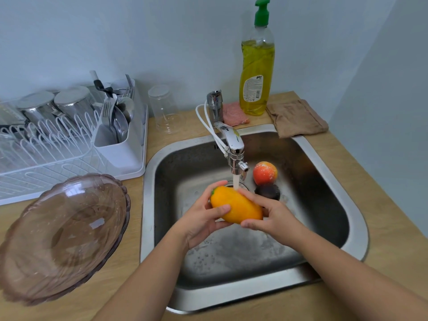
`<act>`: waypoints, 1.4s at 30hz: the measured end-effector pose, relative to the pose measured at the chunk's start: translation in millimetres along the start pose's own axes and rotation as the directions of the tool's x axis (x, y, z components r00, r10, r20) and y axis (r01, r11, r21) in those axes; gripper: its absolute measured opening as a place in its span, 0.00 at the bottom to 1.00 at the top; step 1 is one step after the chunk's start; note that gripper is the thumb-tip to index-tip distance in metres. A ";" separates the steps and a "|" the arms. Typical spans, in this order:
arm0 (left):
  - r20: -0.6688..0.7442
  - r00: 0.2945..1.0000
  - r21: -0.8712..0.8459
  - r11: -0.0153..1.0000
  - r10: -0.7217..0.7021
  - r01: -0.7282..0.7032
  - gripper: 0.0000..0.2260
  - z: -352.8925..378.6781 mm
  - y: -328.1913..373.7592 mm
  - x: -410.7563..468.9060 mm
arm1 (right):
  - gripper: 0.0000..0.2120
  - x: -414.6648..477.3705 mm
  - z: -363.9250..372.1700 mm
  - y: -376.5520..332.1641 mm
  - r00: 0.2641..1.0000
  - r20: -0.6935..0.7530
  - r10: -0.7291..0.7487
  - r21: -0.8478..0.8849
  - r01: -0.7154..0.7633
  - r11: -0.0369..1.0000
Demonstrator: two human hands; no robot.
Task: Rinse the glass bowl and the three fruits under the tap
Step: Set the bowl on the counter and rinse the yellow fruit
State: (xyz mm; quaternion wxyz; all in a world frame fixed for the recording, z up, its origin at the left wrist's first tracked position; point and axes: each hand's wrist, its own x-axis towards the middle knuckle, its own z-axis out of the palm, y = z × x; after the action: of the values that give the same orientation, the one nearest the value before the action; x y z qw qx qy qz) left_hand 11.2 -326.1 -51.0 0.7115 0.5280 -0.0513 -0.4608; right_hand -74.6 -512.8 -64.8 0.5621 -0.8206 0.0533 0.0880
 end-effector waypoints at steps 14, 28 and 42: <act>-0.112 0.992 0.296 0.955 0.063 -0.027 0.20 3.2 2.4 1.6 | 0.28 -5.3 -1.8 2.5 0.998 -0.066 -0.010 0.112 0.018 0.994; -0.277 0.950 0.164 0.981 0.147 -0.104 0.10 9.4 -12.3 5.8 | 0.27 -4.4 3.8 -3.6 0.992 -0.064 -0.109 -0.167 0.097 0.981; -0.249 0.936 0.284 0.943 0.247 -0.174 0.30 -1.7 -13.3 -7.6 | 0.30 -2.5 1.4 -7.2 0.998 0.007 0.059 -0.071 -0.059 0.996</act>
State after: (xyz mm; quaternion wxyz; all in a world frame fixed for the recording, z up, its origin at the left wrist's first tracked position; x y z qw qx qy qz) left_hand -0.2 -319.7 -59.2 0.6824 0.6673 -0.0659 -0.2912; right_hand -75.8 -508.9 -58.2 0.5302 -0.8376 0.0719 0.1100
